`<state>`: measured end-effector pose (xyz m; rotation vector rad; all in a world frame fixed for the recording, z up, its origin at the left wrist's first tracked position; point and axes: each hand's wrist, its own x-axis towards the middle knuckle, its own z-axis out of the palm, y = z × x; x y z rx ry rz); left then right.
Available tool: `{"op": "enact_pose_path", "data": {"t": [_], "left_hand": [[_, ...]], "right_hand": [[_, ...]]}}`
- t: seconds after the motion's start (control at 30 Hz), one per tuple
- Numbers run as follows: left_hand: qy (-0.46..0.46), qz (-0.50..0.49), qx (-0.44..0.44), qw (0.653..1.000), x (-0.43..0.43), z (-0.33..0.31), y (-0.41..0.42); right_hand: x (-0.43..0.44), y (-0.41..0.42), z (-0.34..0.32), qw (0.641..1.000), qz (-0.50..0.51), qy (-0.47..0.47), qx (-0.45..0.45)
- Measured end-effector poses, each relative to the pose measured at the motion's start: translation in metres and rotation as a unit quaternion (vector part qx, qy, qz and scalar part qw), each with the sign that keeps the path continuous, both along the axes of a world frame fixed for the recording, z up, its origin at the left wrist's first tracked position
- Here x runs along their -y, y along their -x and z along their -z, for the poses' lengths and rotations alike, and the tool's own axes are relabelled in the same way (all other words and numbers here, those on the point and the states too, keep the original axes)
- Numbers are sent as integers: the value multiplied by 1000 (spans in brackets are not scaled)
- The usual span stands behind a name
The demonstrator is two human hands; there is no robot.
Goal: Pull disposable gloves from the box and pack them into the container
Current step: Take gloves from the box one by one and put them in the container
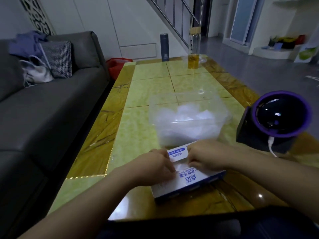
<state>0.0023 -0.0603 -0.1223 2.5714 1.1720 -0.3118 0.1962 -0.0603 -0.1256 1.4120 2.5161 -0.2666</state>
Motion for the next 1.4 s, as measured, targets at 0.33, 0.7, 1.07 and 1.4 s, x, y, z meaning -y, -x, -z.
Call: {"op": "enact_pose_path", "data": {"t": [0.33,0.7,1.07,1.4], "left_hand": [[-6,11,-27,1000,7,15,2],[5,-52,69,996,4,28,8],[16,-53,64,996,0,28,6],[20,-52,73,996,-3,32,8]], "right_hand": [[-7,21,5,996,-79,-29,34],[4,7,-9,994,-72,-82,-3],[21,-7,-19,981,65,-94,-155],[26,37,-14,994,40,-61,-77]]}}
